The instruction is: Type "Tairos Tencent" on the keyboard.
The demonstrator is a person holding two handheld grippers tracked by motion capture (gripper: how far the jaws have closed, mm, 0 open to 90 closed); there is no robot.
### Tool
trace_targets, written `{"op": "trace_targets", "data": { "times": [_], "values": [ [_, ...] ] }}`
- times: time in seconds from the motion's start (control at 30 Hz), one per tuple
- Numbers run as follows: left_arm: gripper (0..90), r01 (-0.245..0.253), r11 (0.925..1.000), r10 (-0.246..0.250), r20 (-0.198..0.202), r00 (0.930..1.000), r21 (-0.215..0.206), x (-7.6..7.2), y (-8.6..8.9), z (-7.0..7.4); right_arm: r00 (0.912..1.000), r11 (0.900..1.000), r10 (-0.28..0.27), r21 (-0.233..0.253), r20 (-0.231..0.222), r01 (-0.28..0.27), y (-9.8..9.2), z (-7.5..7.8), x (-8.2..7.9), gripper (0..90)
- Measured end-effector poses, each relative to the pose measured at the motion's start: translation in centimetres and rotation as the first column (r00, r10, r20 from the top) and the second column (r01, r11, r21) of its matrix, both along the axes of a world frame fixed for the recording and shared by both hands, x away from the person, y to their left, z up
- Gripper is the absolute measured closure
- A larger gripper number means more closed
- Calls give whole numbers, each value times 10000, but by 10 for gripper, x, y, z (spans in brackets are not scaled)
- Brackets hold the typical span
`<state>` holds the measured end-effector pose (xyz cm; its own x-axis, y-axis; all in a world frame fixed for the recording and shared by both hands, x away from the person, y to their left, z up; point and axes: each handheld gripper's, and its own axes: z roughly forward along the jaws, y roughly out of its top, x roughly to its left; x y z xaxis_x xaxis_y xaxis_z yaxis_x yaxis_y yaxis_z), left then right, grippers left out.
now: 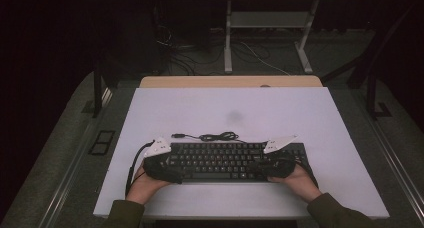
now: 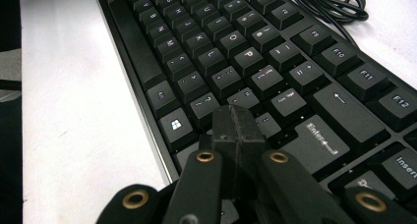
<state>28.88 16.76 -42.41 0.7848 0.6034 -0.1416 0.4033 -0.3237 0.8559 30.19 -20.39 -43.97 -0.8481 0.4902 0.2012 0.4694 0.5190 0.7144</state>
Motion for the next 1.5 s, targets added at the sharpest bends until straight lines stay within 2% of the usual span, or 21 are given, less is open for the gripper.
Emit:
{"op": "trace_targets", "data": {
  "times": [0.6, 0.73, 0.97, 1.17, 1.37, 1.5],
  "values": [
    [243, -7, 9993, -2, -229, 9997, -373, 16, -16, 6, 10000, 10000, -24, -19, -13, 24, 1, 0, -1, 893],
    [283, 126, 9994, -134, -240, 9996, -333, 19, -22, 6, 10000, 10000, -34, -26, -1, 34, 1, 0, -1, 893],
    [404, 260, 9995, -265, -287, 9992, -191, 25, -33, 6, 10000, 10000, -72, -40, -5, 72, 1, 0, -1, 893],
    [563, 339, 9994, -340, -403, 9986, -30, 31, -41, 3, 10000, 10000, -80, -34, -6, 80, 1, 0, -1, 893],
    [720, 351, 9993, -343, -788, 9963, 91, 37, -46, 0, 10000, 10000, -62, -18, -9, 62, 1, 0, -1, 893],
    [833, 453, 9982, -412, -1005, 9941, 392, 40, -50, -2, 10000, 10000, -63, -20, -6, 63, 1, 0, -1, 893]
  ]
}}
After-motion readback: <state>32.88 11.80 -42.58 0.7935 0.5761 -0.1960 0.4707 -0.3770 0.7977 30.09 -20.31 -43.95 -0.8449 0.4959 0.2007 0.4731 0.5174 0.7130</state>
